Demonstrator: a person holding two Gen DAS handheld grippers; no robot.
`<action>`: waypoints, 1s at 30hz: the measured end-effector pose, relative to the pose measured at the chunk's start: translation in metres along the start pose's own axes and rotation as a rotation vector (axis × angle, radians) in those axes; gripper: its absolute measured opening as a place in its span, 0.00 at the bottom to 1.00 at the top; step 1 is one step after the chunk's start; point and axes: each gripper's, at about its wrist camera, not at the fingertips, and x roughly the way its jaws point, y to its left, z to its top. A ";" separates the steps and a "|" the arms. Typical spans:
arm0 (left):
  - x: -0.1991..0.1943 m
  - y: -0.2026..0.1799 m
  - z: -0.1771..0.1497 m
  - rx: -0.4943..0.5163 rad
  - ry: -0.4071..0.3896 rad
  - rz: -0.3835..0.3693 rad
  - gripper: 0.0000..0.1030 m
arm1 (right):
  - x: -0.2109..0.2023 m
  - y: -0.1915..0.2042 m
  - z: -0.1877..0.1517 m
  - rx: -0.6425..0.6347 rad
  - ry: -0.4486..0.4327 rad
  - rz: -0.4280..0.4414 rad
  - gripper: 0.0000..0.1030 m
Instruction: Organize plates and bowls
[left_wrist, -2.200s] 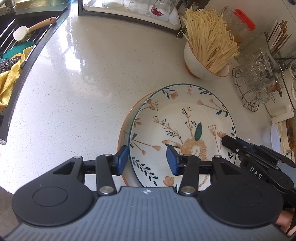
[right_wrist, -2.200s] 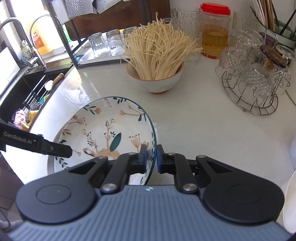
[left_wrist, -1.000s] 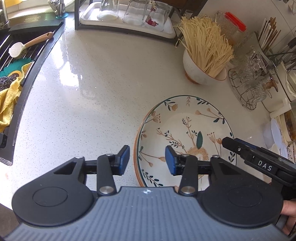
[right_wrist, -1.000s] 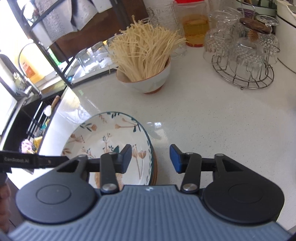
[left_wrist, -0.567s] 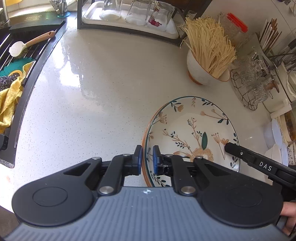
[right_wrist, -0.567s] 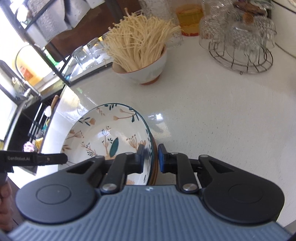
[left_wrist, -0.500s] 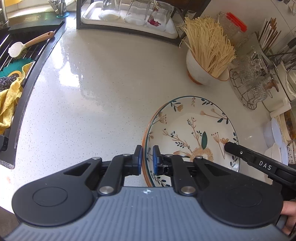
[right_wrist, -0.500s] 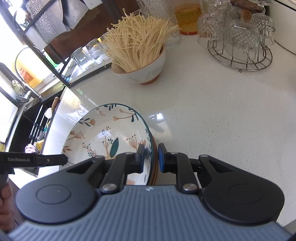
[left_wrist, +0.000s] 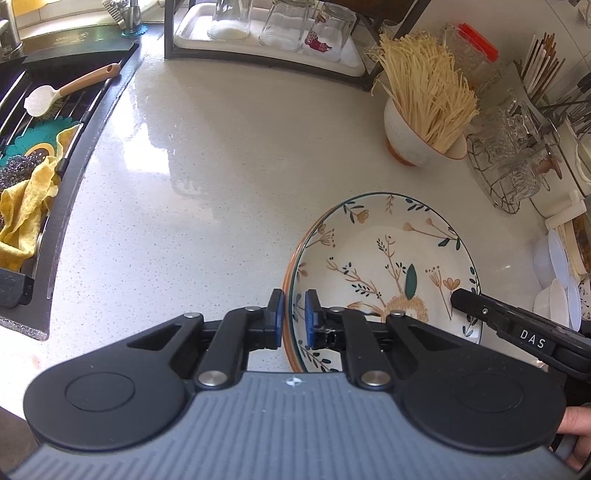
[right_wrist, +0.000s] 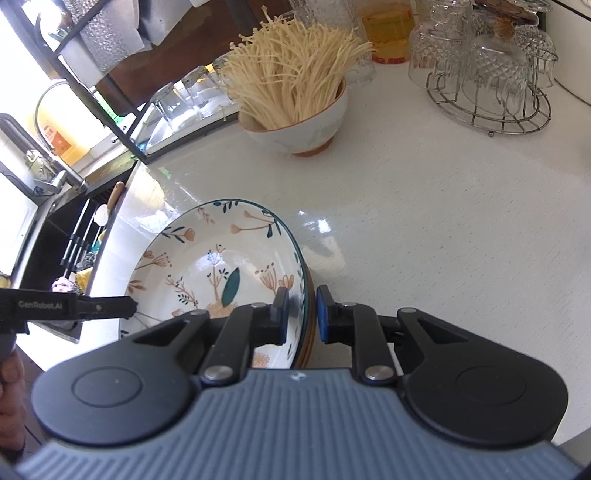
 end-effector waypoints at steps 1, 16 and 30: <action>0.000 0.001 0.000 0.004 0.002 -0.004 0.13 | 0.000 0.001 -0.001 0.000 -0.002 0.000 0.18; -0.028 -0.019 0.012 0.095 -0.086 0.005 0.15 | -0.025 -0.007 0.009 0.083 -0.103 -0.027 0.20; -0.032 -0.105 0.009 0.226 -0.111 -0.109 0.15 | -0.090 -0.039 0.003 0.099 -0.226 -0.079 0.20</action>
